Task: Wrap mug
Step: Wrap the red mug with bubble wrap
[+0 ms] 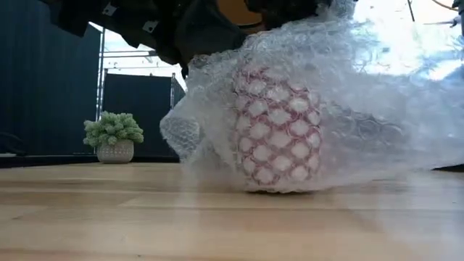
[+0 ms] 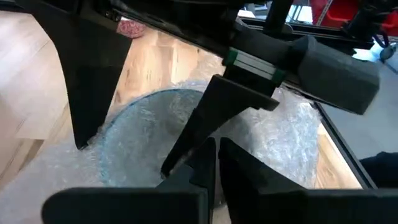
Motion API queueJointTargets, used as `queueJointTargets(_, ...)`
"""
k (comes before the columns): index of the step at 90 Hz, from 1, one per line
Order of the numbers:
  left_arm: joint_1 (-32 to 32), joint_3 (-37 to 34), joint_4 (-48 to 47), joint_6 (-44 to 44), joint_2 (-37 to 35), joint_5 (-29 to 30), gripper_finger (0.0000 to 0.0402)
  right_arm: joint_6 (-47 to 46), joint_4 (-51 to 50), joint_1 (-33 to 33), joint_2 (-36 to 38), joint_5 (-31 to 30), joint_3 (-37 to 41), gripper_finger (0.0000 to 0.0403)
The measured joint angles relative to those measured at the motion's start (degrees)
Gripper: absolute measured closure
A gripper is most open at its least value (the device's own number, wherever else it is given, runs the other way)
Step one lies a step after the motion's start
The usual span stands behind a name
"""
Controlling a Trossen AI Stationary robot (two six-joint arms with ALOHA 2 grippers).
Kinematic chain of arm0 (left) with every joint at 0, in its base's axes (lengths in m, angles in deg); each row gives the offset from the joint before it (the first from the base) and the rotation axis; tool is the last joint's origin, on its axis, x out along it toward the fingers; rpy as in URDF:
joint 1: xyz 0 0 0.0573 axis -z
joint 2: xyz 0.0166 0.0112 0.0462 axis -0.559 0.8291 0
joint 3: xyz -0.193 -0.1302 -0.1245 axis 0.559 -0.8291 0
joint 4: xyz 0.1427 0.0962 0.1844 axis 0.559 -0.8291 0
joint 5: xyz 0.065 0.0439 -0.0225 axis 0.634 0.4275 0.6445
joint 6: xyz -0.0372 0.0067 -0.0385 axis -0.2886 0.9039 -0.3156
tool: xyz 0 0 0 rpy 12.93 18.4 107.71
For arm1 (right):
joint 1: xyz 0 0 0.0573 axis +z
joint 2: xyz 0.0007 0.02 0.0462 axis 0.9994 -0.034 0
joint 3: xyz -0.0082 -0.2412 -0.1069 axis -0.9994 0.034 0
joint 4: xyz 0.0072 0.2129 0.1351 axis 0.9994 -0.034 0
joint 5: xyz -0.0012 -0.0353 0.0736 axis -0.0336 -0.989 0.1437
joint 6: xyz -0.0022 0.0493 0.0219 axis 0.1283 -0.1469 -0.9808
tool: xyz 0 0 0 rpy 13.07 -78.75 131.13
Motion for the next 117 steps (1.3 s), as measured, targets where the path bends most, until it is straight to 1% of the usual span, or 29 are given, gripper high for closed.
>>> queueJointTargets(7, 0.31, -0.11, -1.62, 0.00, -1.54, -0.22, 0.0391, 0.79, 0.05, 0.45, 1.00, -0.35, 0.14, 0.0184)
queueJointTargets(16, 0.71, -0.10, -4.93, -0.09, -5.16, -0.22, 0.0391, 1.08, -0.06, 0.83, 1.31, -0.52, 0.17, 0.0184)
queueJointTargets(26, 1.25, 0.03, -11.61, -1.49, -10.57, 0.23, 0.0391, 1.26, 0.20, 0.97, 1.01, -0.87, 0.14, 0.0184)
queueJointTargets(34, 1.73, 0.09, -20.97, -2.41, -15.16, 2.52, 0.0391, 0.86, 0.35, 1.05, 0.99, -0.99, 0.14, 0.0184)
queueJointTargets(40, 2.14, 0.09, -29.53, -5.02, -18.31, 7.12, 0.0391, 0.91, 0.54, 1.21, 1.01, -1.19, 0.14, 0.0184)
queueJointTargets(46, 2.45, 0.11, -40.16, -9.67, -20.72, 11.91, 0.0391, 0.91, 0.69, 1.34, 0.98, -1.55, 0.14, 0.0184)
queueJointTargets(54, 2.36, -1.16, -50.53, -15.86, -21.45, 15.11, 0.0391, 0.91, 0.74, 1.67, 0.96, -2.19, 0.14, 0.0184)
queueJointTargets(60, 2.32, -3.77, -53.58, -19.32, -20.95, 15.93, 0.0391, 0.89, 0.75, 1.73, 0.96, -2.32, 0.14, 0.0184)
queueJointTargets(66, 2.10, -7.24, -50.35, -20.93, -19.31, 16.16, 0.0391, 0.89, 0.80, 1.78, 0.96, -2.29, 0.14, 0.0184)
queueJointTargets(70, 1.80, -9.73, -45.63, -20.94, -17.82, 16.18, 0.0391, 0.89, 0.83, 1.83, 0.95, -2.40, 0.14, 0.0184)
queueJointTargets(76, 0.90, -12.76, -36.07, -20.59, -15.13, 15.79, 0.0391, 0.90, 0.89, 1.92, 0.94, -2.83, 0.14, 0.0184)
queueJointTargets(83, 0.05, -14.59, -23.97, -17.93, -11.46, 15.25, 0.0391, 0.70, 0.99, 1.99, 0.94, -3.21, 0.14, 0.0184)
queueJointTargets(92, -1.36, -14.73, -13.59, -13.79, -6.55, 14.73, 0.0391, 0.77, 1.17, 2.10, 0.90, -3.81, 0.14, 0.0184)
queueJointTargets(102, -2.97, -13.26, -6.61, -9.82, -3.46, 13.90, 0.0391, 0.69, 1.21, 2.15, 0.90, -3.81, 0.14, 0.0184)
queueJointTargets(117, -2.44, -10.99, -1.22, -5.77, -4.64, 13.55, 0.0391, 0.69, 1.28, 2.12, 0.90, -3.87, 0.14, 0.0184)
